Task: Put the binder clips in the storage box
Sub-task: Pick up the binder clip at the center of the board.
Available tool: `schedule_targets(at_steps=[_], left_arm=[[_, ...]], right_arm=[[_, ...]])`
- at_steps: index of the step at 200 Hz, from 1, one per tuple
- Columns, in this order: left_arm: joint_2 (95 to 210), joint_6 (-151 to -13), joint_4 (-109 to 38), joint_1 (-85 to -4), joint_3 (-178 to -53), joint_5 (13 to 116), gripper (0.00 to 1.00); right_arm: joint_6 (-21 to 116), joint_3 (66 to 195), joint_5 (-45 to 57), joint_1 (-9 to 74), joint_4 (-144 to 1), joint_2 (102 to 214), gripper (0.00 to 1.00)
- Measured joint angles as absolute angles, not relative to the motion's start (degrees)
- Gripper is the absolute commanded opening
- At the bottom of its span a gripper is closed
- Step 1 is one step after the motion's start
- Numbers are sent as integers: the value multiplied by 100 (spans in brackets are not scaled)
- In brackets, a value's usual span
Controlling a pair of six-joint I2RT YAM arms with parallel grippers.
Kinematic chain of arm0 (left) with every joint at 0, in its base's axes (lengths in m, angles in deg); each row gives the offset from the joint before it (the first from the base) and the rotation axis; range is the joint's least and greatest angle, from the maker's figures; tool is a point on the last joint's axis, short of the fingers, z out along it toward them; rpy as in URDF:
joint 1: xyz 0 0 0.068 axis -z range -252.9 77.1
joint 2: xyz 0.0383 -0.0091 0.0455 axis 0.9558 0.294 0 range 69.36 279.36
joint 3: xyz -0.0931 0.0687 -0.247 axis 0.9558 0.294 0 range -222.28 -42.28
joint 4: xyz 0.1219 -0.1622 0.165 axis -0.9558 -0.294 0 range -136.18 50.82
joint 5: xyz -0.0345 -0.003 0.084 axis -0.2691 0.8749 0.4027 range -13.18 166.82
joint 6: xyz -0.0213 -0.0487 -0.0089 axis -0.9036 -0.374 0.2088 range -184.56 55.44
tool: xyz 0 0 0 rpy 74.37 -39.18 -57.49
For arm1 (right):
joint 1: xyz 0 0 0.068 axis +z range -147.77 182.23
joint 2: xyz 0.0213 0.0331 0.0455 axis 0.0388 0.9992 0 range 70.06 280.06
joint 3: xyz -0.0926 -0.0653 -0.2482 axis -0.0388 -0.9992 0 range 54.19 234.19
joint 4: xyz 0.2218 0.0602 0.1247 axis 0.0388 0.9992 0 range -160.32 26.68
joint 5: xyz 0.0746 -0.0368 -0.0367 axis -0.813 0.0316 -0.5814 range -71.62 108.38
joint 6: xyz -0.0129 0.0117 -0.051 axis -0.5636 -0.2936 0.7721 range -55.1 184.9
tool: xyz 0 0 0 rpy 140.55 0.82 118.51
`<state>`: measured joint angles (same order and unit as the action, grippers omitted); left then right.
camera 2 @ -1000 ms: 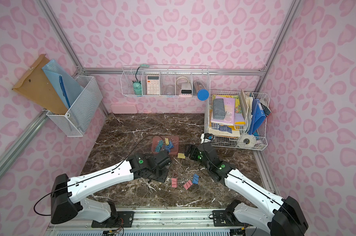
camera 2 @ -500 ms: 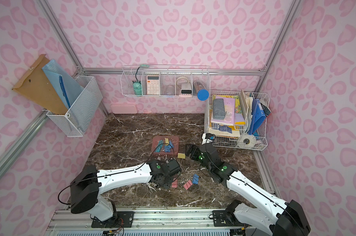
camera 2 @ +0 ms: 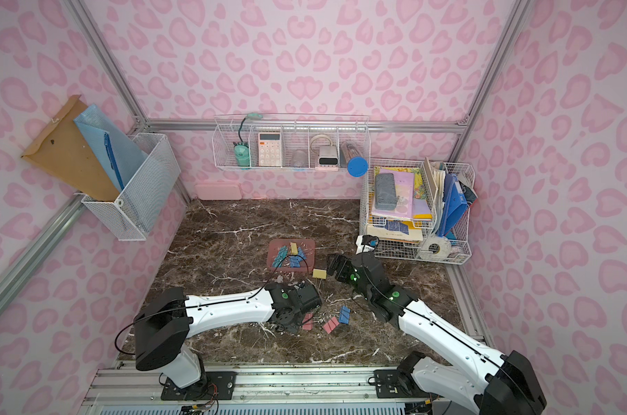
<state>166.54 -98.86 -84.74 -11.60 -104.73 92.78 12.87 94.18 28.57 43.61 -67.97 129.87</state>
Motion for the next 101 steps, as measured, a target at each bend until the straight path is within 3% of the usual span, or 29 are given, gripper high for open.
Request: schedule_targets(at_steps=[46,75,101], left_arm=[[16801,-9838,-8402,-1160,-10521,9423,22],[16805,-9773,-8397,-1160,-10569,9442,35],[16805,-9753,-8406,-1160,-10644,9488,36]], right_arm=[[1287,9418,2859,4361,-6790,12945,94],[1285,9418,2859,4361,-6755,12945,94],[1268,9418,2859,4361,-6755,12948,94]])
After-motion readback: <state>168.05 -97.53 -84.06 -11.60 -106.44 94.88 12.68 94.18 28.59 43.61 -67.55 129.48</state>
